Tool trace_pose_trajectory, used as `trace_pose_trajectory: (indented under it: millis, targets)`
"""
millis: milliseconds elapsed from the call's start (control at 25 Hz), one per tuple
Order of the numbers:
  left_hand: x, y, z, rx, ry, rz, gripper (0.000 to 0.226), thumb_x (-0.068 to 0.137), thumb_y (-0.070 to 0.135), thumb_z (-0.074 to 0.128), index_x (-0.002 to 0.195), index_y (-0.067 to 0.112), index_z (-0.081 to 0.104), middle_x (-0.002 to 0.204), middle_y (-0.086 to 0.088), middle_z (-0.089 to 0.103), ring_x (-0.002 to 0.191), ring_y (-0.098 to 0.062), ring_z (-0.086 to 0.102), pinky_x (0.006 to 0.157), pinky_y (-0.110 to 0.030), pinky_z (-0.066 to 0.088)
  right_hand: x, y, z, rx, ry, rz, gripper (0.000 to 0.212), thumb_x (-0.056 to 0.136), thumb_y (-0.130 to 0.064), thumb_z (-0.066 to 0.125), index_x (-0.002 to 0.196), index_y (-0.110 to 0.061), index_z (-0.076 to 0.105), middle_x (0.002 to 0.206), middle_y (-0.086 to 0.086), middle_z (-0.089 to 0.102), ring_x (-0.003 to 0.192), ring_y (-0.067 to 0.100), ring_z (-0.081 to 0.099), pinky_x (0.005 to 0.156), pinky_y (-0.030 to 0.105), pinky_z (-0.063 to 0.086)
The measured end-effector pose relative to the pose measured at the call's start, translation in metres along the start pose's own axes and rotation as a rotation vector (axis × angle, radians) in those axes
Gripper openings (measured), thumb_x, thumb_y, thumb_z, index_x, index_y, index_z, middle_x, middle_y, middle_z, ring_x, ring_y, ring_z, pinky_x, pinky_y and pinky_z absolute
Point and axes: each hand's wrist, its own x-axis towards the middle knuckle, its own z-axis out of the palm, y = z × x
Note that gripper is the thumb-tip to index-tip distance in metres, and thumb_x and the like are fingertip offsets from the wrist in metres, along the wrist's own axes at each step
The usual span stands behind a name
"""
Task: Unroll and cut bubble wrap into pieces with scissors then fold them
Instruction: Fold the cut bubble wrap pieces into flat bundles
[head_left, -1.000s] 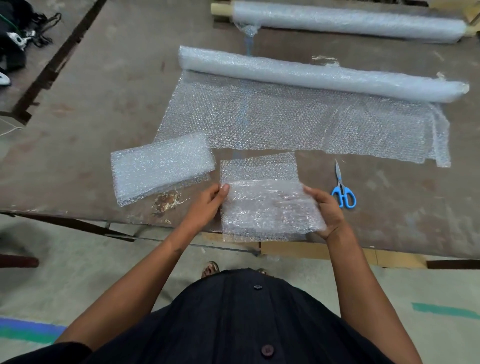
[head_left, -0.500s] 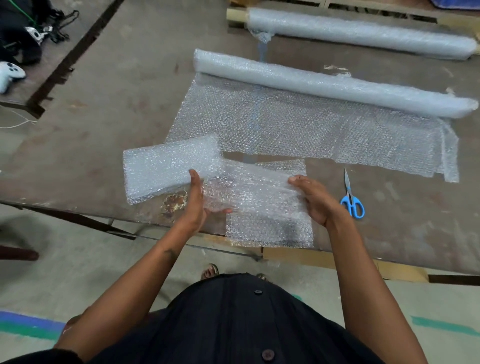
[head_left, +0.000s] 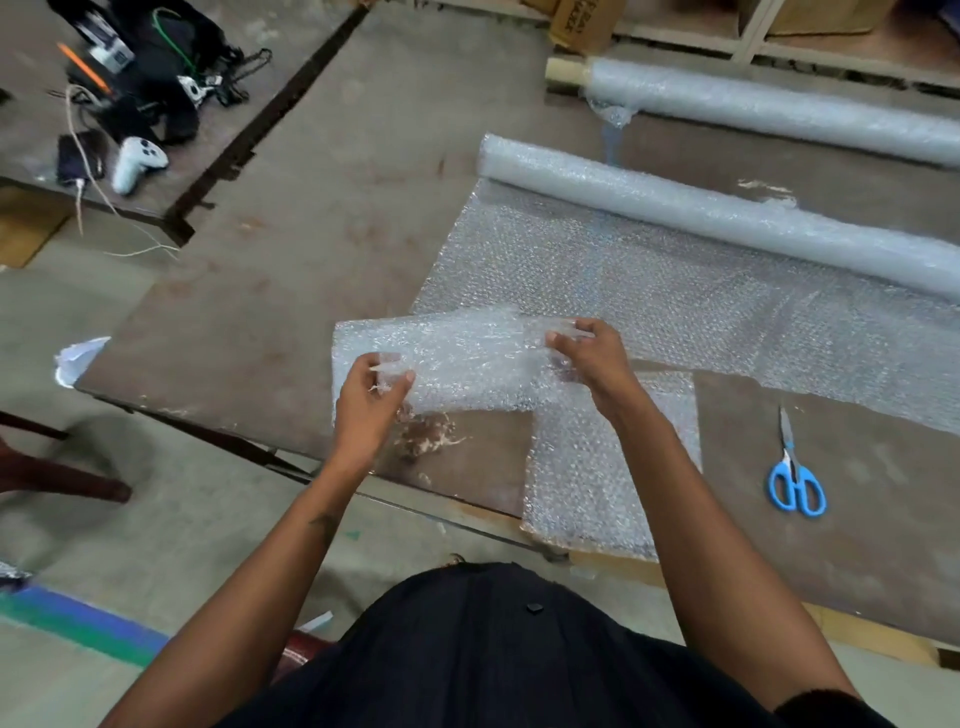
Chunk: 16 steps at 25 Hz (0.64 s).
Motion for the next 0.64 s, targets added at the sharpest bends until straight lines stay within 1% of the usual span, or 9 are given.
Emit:
trace_pose_trajectory:
  millis: [80, 160, 240, 320, 400, 440, 480, 520, 640]
  targets:
    - [0.014, -0.004, -0.019, 0.056, 0.029, 0.046, 0.041, 0.093, 0.039, 0.081, 0.125, 0.045, 0.057, 0.092, -0.004, 0.060, 0.075, -0.017, 0.061, 0.069, -0.041, 0.060, 0.021, -0.006, 0.034, -0.088, 0.022, -0.059, 0.039, 0.095, -0.022, 0.082, 0.125, -0.015, 0.059, 0.114, 0.007, 0.071, 0.098, 0.023, 0.072, 0.074, 0.033, 0.057]
    - [0.027, -0.006, -0.035, 0.224, 0.029, 0.060, 0.056, 0.095, 0.038, 0.079, 0.141, 0.035, 0.047, 0.089, 0.003, 0.048, 0.072, -0.013, 0.051, 0.071, -0.036, 0.052, 0.036, -0.007, 0.063, -0.211, 0.067, -0.105, 0.037, 0.097, -0.026, 0.079, 0.126, -0.018, 0.057, 0.118, 0.007, 0.066, 0.106, 0.027, 0.069, 0.086, 0.039, 0.058]
    - [0.036, -0.006, -0.045, 0.341, 0.014, 0.069, 0.067, 0.096, 0.034, 0.077, 0.149, 0.023, 0.038, 0.096, 0.002, 0.052, 0.076, -0.014, 0.055, 0.071, -0.032, 0.047, 0.043, -0.007, 0.088, -0.313, 0.117, -0.125, 0.038, 0.101, -0.027, 0.074, 0.131, -0.014, 0.055, 0.119, 0.006, 0.064, 0.107, 0.028, 0.068, 0.090, 0.038, 0.055]
    - [0.042, -0.008, -0.051, 0.384, 0.027, 0.112, 0.071, 0.096, 0.036, 0.076, 0.151, 0.020, 0.033, 0.117, -0.004, 0.060, 0.097, -0.019, 0.064, 0.082, -0.032, 0.048, 0.036, -0.006, 0.108, -0.492, 0.201, -0.186, 0.043, 0.105, -0.029, 0.067, 0.139, -0.009, 0.051, 0.125, 0.011, 0.065, 0.114, 0.030, 0.064, 0.092, 0.035, 0.048]
    - [0.043, -0.012, -0.053, 0.502, 0.206, 0.197, 0.070, 0.100, 0.042, 0.071, 0.154, 0.015, 0.035, 0.139, -0.012, 0.047, 0.123, -0.024, 0.052, 0.102, -0.032, 0.042, 0.023, 0.000, 0.121, -0.794, 0.366, -0.334, 0.049, 0.106, -0.037, 0.062, 0.144, -0.010, 0.047, 0.139, 0.015, 0.057, 0.128, 0.032, 0.055, 0.104, 0.044, 0.043]
    - [0.043, -0.011, -0.052, 0.569, 0.310, 0.267, 0.068, 0.102, 0.043, 0.067, 0.156, 0.014, 0.036, 0.146, -0.015, 0.039, 0.132, -0.027, 0.044, 0.111, -0.036, 0.036, 0.015, 0.002, 0.126, -0.907, 0.419, -0.433, 0.051, 0.107, -0.040, 0.058, 0.147, -0.012, 0.044, 0.145, 0.015, 0.052, 0.134, 0.032, 0.050, 0.110, 0.048, 0.040]
    - [0.044, -0.006, -0.050, 0.610, 0.346, 0.334, 0.065, 0.105, 0.043, 0.062, 0.158, 0.016, 0.036, 0.154, -0.016, 0.033, 0.141, -0.029, 0.037, 0.117, -0.041, 0.032, 0.007, 0.005, 0.133, -0.980, 0.406, -0.528, 0.050, 0.109, -0.040, 0.053, 0.151, -0.014, 0.041, 0.151, 0.015, 0.047, 0.140, 0.030, 0.044, 0.115, 0.050, 0.037]
    - [0.047, 0.001, -0.045, 0.639, 0.298, 0.385, 0.062, 0.108, 0.042, 0.058, 0.161, 0.019, 0.034, 0.163, -0.012, 0.029, 0.149, -0.028, 0.032, 0.120, -0.044, 0.028, -0.002, 0.008, 0.142, -1.033, 0.329, -0.613, 0.050, 0.111, -0.039, 0.047, 0.154, -0.015, 0.039, 0.157, 0.013, 0.043, 0.146, 0.029, 0.040, 0.120, 0.052, 0.033]
    - [0.057, -0.009, -0.026, 0.926, 0.000, 0.498, 0.057, 0.113, 0.049, 0.037, 0.166, 0.030, 0.031, 0.176, 0.001, 0.020, 0.162, -0.021, 0.019, 0.126, -0.047, 0.016, -0.015, 0.028, 0.172, -1.119, 0.027, -0.676, 0.053, 0.114, -0.043, 0.034, 0.162, -0.021, 0.035, 0.171, 0.007, 0.032, 0.161, 0.026, 0.024, 0.127, 0.056, 0.022]
